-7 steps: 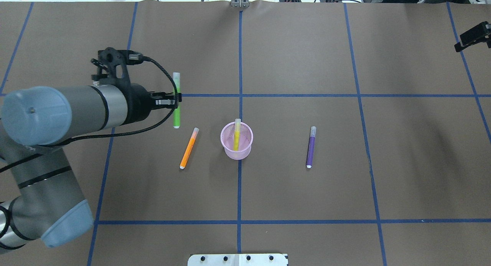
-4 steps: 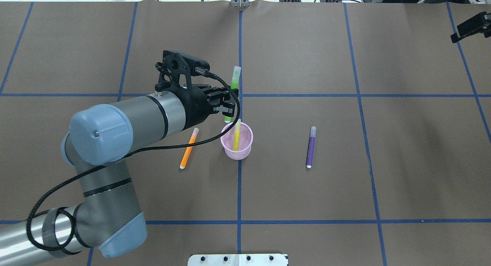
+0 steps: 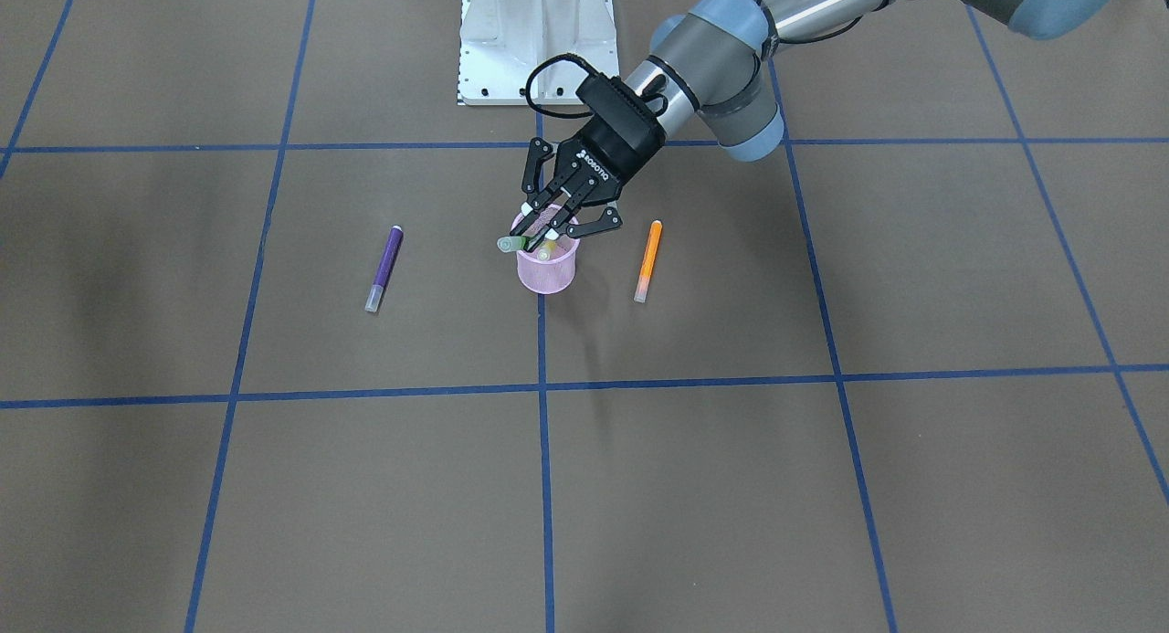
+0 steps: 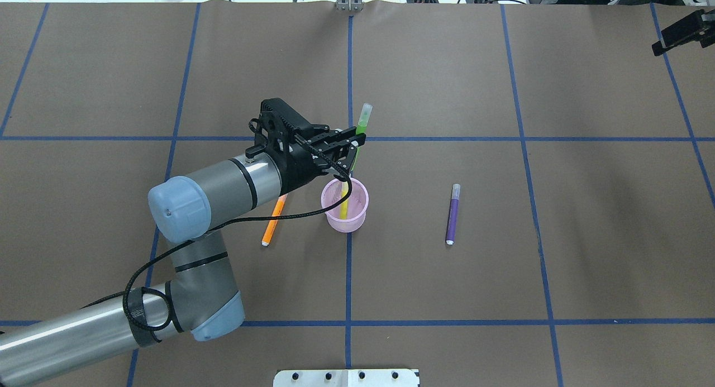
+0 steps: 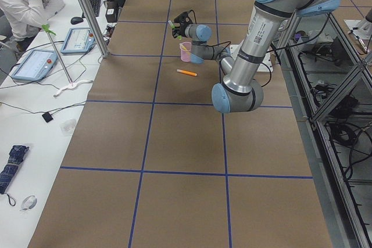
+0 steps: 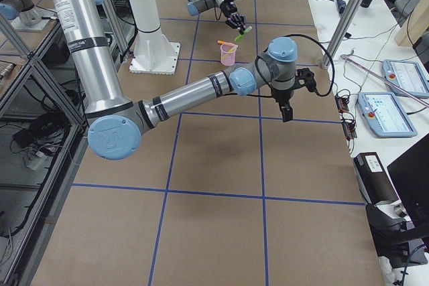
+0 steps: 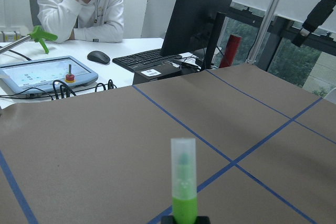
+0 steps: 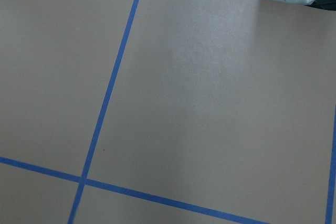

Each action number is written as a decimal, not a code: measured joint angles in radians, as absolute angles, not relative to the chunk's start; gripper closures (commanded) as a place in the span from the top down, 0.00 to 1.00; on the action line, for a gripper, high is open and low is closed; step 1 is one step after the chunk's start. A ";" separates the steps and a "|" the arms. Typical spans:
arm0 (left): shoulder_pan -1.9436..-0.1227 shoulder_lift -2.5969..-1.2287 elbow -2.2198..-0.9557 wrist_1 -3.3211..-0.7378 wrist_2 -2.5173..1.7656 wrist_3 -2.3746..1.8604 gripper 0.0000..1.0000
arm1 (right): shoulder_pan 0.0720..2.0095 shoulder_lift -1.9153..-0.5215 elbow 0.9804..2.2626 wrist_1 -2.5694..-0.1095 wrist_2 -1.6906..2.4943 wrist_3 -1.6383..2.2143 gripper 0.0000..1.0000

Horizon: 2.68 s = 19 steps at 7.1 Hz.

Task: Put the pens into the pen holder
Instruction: 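Carry the green marker with the left gripper over the pink cup, then lower the green marker into the cup and open the left gripper, then move the left gripper back and down to the orange marker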

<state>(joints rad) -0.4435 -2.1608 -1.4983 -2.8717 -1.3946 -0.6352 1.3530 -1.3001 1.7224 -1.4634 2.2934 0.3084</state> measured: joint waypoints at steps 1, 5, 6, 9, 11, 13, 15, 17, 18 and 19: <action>-0.439 -2.156 -1.473 -2.923 -1.395 -0.624 0.00 | 1.353 -1.301 1.723 -1.463 2.293 0.308 0.99; -0.408 -2.133 -1.459 -2.986 -1.396 -0.619 0.00 | 1.353 -1.303 1.724 -1.463 2.293 0.308 1.00; -0.400 -2.125 -1.458 -2.991 -1.396 -0.619 0.00 | 1.353 -1.304 1.724 -1.463 2.293 0.308 1.00; -0.383 -2.099 -1.457 -3.009 -1.396 -0.621 0.99 | 1.353 -1.305 1.723 -1.463 2.293 0.308 1.00; -0.374 -2.099 -1.459 -3.013 -1.396 -0.627 0.99 | 1.353 -1.306 1.724 -1.463 2.293 0.308 1.00; -0.372 -2.102 -1.471 -3.018 -1.399 -0.634 0.99 | 1.351 -1.304 1.723 -1.463 2.294 0.302 1.00; -0.387 -2.099 -1.501 -2.960 -1.423 -0.643 0.99 | 1.345 -1.299 1.727 -1.464 2.298 0.308 1.00; -0.476 -2.097 -1.519 -2.781 -1.576 -0.729 0.99 | 1.331 -1.296 1.732 -1.463 2.301 0.352 1.00; -0.540 -2.092 -1.542 -2.648 -1.700 -0.796 0.99 | 1.322 -1.295 1.736 -1.463 2.301 0.379 1.00; -0.598 -2.068 -1.590 -2.505 -1.819 -0.864 0.99 | 1.316 -1.295 1.739 -1.462 2.301 0.392 1.00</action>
